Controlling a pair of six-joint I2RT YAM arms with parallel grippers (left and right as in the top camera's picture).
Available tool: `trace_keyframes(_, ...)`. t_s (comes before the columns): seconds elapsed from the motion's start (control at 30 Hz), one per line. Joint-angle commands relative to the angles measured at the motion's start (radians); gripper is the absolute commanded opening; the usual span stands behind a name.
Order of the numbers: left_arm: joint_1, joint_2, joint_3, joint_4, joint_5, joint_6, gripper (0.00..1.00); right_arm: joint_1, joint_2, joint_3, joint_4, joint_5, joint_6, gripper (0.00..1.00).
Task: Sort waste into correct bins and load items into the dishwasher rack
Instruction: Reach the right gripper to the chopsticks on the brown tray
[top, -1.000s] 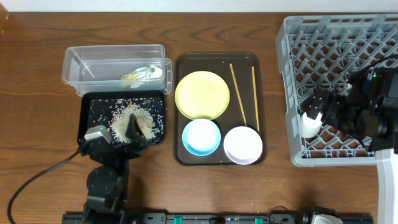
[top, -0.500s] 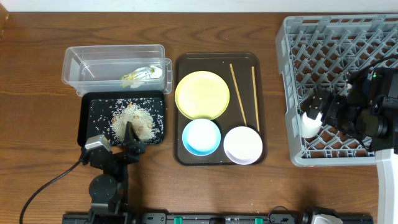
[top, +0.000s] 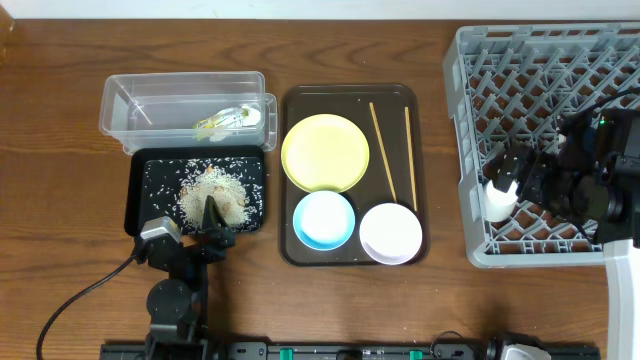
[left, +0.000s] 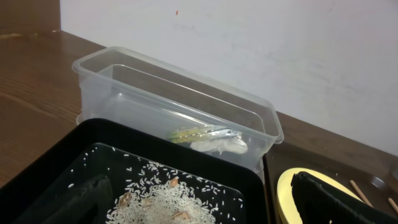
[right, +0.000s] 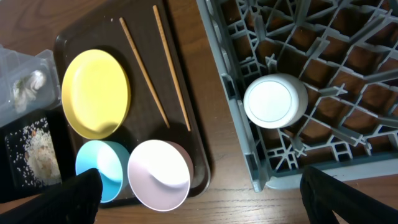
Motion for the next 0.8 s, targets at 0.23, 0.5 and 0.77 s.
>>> trace_keyframes(0.23, 0.007, -0.004, -0.034, -0.011, 0.003, 0.013, 0.94, 0.015, -0.004, 0.012, -0.001, -0.007, -0.008, 0.99)
trace_keyframes(0.5, 0.007, -0.004, -0.034, -0.011, 0.003, 0.013, 0.94, 0.015, -0.004, 0.012, 0.057, -0.061, 0.115, 0.99)
trace_keyframes(0.77, 0.007, -0.002, -0.034, -0.011, 0.003, 0.013, 0.95, 0.266, 0.083, 0.012, 0.209, -0.079, 0.108, 0.84)
